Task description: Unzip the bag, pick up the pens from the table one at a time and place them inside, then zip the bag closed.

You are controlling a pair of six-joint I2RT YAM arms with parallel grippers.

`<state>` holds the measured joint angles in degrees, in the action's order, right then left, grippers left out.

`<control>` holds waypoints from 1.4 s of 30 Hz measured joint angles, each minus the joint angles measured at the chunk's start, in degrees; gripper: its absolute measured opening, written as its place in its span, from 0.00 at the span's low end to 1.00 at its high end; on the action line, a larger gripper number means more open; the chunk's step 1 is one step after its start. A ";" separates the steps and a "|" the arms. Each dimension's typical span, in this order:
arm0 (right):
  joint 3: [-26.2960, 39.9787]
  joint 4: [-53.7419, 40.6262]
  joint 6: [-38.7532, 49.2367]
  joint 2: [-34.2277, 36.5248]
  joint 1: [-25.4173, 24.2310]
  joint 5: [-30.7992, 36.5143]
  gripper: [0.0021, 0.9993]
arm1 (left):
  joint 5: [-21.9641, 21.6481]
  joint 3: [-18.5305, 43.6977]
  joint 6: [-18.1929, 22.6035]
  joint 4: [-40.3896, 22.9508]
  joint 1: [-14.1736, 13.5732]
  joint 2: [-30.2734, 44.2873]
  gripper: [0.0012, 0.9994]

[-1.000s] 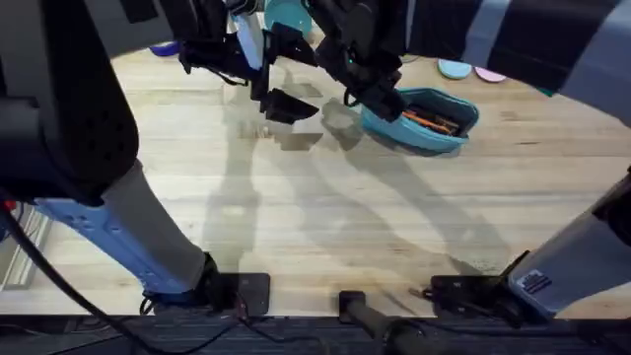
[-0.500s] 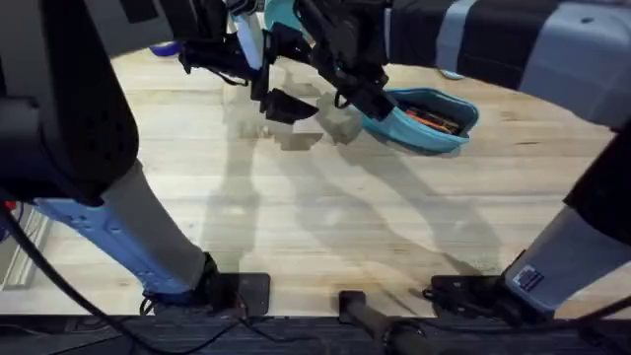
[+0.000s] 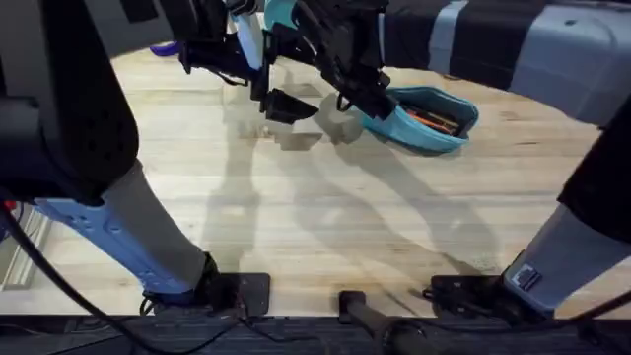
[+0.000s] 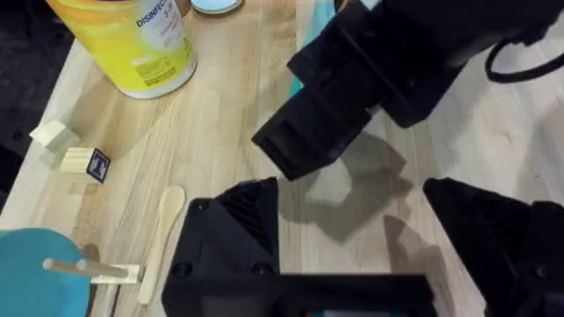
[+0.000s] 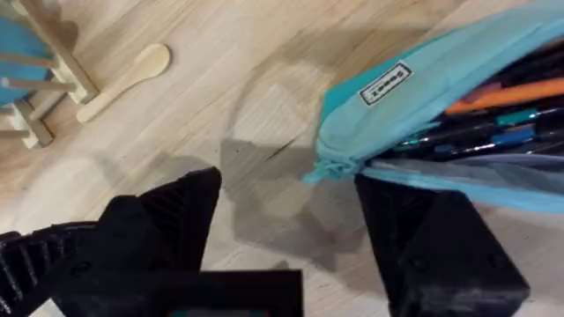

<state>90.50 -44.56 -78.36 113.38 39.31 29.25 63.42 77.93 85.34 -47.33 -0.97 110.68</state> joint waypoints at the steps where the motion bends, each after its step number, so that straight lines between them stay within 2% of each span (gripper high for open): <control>1: 0.00 -0.11 0.00 -0.02 0.00 0.11 0.91 | 0.00 0.00 0.00 0.00 0.00 0.00 0.99; 17: 0.00 -3.34 -2.26 0.90 0.00 2.76 0.58 | 0.02 0.00 0.00 0.02 0.00 0.01 1.00; 23: 0.00 -4.28 -3.09 0.90 -0.22 3.13 0.37 | 0.00 0.00 0.00 0.02 0.00 -0.01 1.00; 27: 0.00 -5.06 -4.41 0.90 -0.28 3.13 0.32 | 0.00 0.00 0.00 0.01 0.00 0.01 0.99; 30: 0.00 -5.38 -5.00 0.90 -0.38 3.17 0.21 | 0.02 0.00 0.00 0.00 0.00 0.00 0.99; 32: 0.00 -5.44 -5.53 0.90 -0.44 3.22 0.06 | 0.02 0.00 0.00 0.00 0.00 0.01 0.99; 34: 0.00 -5.24 -5.63 0.90 -0.44 3.33 0.04 | 0.00 0.00 0.00 0.01 0.00 -0.01 0.99; 42: 0.00 -5.24 -5.64 0.90 -0.44 3.33 0.03 | 0.02 -0.02 0.00 0.00 0.00 0.02 0.99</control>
<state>90.50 -49.80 -84.01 114.28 38.87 32.58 63.44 77.91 85.34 -47.33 -0.97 110.69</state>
